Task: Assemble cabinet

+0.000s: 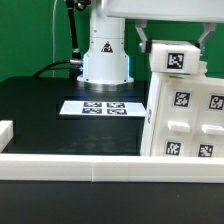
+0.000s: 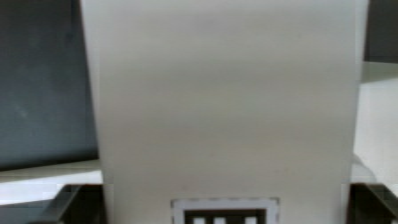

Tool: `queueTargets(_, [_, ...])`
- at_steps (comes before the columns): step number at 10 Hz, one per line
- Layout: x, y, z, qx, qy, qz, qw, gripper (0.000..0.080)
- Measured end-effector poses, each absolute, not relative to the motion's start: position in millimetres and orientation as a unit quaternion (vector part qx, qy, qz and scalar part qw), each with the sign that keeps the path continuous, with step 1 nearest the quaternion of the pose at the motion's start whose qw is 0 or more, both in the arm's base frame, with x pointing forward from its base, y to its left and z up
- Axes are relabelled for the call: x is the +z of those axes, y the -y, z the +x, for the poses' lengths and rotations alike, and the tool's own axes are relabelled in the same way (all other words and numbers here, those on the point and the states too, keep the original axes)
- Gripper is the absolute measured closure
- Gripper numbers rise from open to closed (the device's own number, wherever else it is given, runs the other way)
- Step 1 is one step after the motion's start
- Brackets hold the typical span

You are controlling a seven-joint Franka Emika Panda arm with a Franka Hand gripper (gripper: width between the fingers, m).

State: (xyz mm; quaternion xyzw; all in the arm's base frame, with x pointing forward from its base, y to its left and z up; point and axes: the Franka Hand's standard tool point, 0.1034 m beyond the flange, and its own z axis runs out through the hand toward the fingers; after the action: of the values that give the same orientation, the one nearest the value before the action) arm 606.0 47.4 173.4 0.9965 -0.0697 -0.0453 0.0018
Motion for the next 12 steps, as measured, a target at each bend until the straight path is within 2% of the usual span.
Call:
queueTargets(4, [176.3, -32.9, 602.7, -0.046, 0.063, 0.997, 0.002, 0.0238])
queueTargets(12, [174.7, -78.8, 616.6, -0.032, 0.068, 0.997, 0.000, 0.0238])
